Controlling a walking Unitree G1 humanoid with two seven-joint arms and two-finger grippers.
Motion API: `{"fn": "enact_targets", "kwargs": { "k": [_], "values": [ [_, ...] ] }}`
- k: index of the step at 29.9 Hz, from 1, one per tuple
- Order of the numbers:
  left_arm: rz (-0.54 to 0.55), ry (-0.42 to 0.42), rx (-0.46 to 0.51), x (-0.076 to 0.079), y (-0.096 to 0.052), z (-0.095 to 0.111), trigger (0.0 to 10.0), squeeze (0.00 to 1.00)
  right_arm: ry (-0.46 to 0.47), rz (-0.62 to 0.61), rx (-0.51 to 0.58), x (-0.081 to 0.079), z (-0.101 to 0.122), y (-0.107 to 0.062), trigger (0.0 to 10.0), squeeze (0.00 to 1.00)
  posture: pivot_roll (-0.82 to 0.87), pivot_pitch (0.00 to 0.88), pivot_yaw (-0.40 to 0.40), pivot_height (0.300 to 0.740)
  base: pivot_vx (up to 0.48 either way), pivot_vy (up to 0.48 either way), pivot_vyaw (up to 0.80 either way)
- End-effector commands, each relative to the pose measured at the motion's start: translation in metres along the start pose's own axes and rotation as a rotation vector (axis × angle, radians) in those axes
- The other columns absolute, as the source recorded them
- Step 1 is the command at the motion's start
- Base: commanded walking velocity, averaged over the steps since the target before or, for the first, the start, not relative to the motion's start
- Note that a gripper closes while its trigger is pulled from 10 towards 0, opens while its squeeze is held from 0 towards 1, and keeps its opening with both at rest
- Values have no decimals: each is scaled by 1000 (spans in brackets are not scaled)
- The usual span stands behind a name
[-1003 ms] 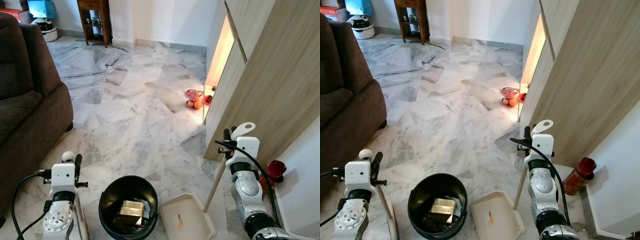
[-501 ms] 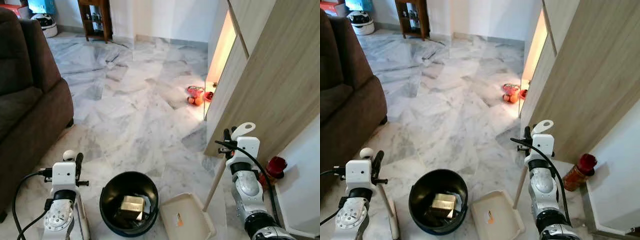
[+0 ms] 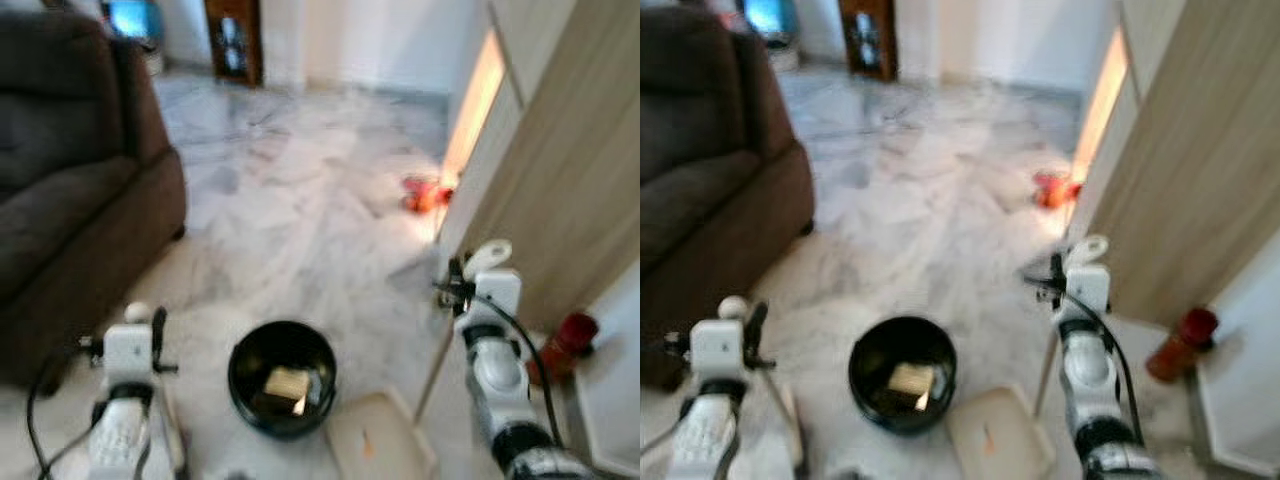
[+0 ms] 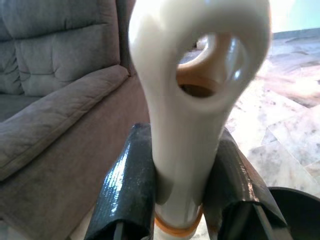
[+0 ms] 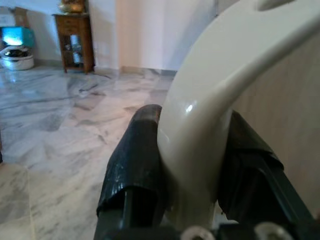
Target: Sweep floor
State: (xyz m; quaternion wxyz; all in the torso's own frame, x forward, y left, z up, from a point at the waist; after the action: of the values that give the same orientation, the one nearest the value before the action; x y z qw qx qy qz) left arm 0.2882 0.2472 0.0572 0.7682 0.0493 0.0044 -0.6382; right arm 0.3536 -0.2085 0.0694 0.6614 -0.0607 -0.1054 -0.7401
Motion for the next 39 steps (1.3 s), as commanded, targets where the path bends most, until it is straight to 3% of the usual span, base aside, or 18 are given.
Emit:
{"fn": "enact_targets", "kwargs": {
  "k": [1,23,39],
  "values": [
    [0,12,30,-1,4,8,10000,0,2,-11,35,2,8,4,10000,0,95,0,-41,740,-277,0,0],
    [5,7,33,0,8,8,10000,0,5,-16,32,2,9,6,10000,0,97,0,-41,740,-278,0,0],
    [12,-8,50,6,20,12,10000,0,16,-1,20,-3,11,11,10000,0,99,0,-53,740,0,0,0]
  ]
}}
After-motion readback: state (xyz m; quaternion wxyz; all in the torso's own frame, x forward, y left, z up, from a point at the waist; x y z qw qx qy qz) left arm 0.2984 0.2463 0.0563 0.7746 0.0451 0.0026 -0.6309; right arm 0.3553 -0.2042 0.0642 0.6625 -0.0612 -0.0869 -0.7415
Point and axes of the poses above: a point about 5 cm out from each wrist's last joint towards the gripper, its own y axis pointing out of the wrist towards the gripper, its own z axis along the axis of the wrist's last joint, x = y × z, the point moved 4 cm from there along y, pointing out of the wrist towards the gripper, and after that the axes turned 9 degrees about -y, right-handed, at the moved point
